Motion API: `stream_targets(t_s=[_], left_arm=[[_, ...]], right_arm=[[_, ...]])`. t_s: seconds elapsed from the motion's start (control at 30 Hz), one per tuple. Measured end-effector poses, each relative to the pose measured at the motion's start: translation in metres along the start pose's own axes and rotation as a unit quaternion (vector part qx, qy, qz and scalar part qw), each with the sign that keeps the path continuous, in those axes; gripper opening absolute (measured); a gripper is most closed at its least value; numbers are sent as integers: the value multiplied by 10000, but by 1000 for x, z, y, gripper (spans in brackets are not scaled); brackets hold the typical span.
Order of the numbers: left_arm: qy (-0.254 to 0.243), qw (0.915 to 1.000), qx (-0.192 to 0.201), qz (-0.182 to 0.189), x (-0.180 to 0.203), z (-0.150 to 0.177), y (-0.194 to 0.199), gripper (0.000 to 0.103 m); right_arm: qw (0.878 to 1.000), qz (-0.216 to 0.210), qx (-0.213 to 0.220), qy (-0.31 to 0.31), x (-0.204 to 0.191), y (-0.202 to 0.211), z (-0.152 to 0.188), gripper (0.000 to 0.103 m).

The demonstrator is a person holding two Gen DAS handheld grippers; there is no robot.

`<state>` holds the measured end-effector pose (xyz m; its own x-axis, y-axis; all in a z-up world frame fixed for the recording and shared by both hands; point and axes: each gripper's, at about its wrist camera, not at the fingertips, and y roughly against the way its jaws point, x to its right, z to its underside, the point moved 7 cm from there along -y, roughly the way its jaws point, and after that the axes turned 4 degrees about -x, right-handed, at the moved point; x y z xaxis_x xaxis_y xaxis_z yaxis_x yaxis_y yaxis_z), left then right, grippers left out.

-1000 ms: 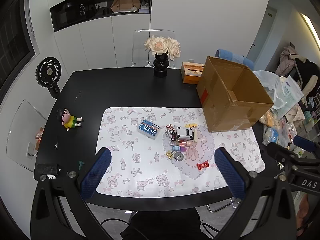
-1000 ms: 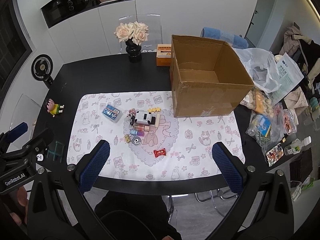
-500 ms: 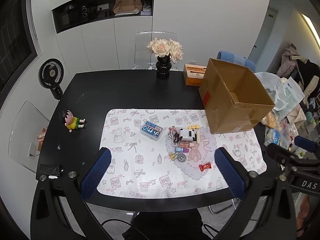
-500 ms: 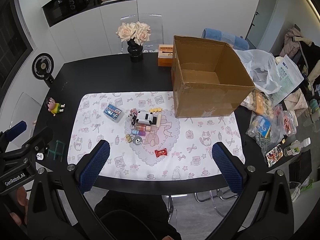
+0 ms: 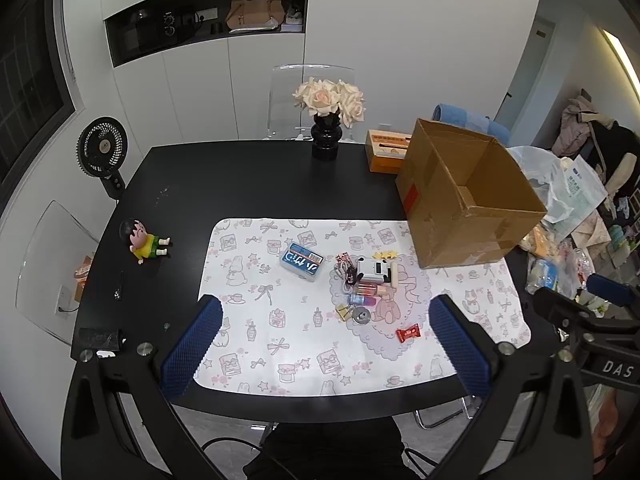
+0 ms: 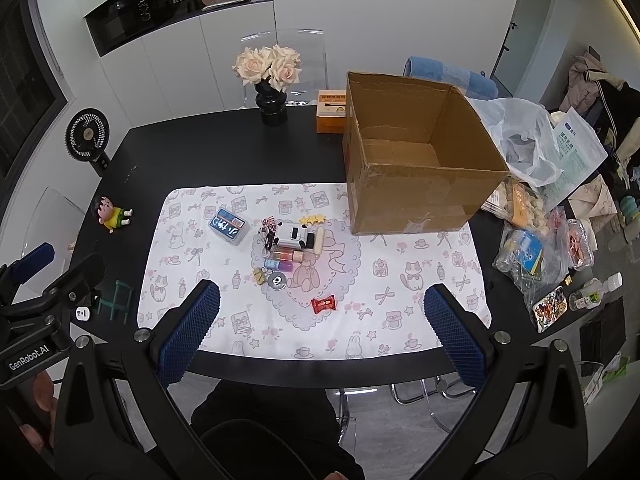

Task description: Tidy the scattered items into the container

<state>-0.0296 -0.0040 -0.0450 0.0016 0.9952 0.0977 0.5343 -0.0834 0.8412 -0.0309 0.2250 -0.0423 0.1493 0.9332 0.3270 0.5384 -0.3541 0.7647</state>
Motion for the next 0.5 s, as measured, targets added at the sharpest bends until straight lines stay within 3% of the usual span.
stream_targets(t_s=[0.5], left_arm=[[-44, 10000, -89, 10, -2, 1, -13, 103]], right_arm=[[9999, -32, -137, -7, -2, -12, 5, 103]])
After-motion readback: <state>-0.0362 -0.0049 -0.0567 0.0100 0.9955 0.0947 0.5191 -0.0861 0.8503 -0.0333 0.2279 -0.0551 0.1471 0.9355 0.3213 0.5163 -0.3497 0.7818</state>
